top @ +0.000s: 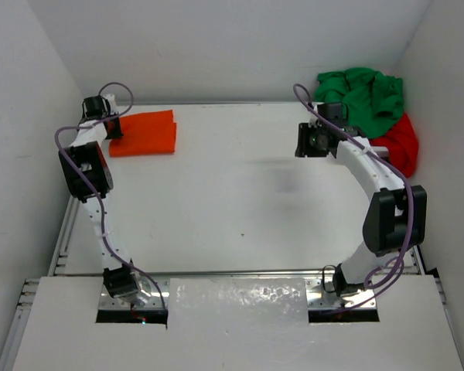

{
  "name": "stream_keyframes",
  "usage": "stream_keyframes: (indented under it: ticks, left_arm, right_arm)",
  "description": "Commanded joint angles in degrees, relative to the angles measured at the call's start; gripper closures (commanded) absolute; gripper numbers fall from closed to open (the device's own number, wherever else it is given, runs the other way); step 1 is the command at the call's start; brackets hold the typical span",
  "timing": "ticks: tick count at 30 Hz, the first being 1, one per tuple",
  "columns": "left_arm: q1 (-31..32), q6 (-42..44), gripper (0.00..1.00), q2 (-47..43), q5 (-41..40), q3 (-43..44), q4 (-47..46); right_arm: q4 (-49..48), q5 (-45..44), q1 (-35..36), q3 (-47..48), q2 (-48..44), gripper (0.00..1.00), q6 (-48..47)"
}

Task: Fold and stack the t-shirts
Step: Put the neatly folded tshirt into the corner of the board with the left arm

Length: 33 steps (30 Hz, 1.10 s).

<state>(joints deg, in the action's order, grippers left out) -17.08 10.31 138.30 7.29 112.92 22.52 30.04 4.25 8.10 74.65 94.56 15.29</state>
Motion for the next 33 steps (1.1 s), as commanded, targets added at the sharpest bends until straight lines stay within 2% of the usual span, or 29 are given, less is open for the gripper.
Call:
stream_keyframes:
  ticks: [1, 4, 11, 21, 24, 25, 26, 28, 33]
  left_arm:
    - [-0.7, 2.3, 1.00, 2.6, -1.8, 5.5, -7.1]
    - [-1.9, 2.6, 1.00, 8.0, -2.3, 14.3, -6.7]
    - [-3.2, 6.9, 1.00, 9.3, -2.8, 14.2, -14.3]
    - [-5.2, 10.3, 1.00, 10.3, -1.8, 15.0, -17.7]
    - [-5.1, 9.9, 0.67, 10.2, 0.4, 14.9, -17.9]
    - [-5.2, 9.6, 0.47, 10.2, 0.3, 14.8, -18.2]
    - [-5.2, 9.3, 0.39, 10.1, 0.0, 14.6, -19.1]
    - [-5.2, 8.3, 0.31, 9.9, -3.0, 14.6, -20.1]
    - [-5.2, 4.3, 0.30, 8.4, -14.6, 17.4, -21.5]
  right_arm:
    - [2.1, -2.0, 0.1, 3.3, 0.8, 0.58, -1.3]
    - [3.3, -2.1, 0.2, 5.0, 1.6, 0.58, -1.4]
    - [4.8, -1.7, 0.2, 7.7, 2.9, 0.58, -1.8]
    - [7.2, -1.3, 0.1, 12.7, 6.1, 0.57, -2.9]
    - [7.6, -1.3, 0.2, 13.7, 6.7, 0.57, -3.2]
    - [7.7, -1.0, 0.2, 13.9, 6.8, 0.56, -3.2]
    - [7.7, -0.8, 0.2, 13.9, 6.9, 0.56, -3.2]
    - [7.7, -0.3, 0.2, 13.9, 6.9, 0.56, -3.2]
    - [7.0, 0.5, 0.2, 12.7, 6.1, 0.56, -3.2]
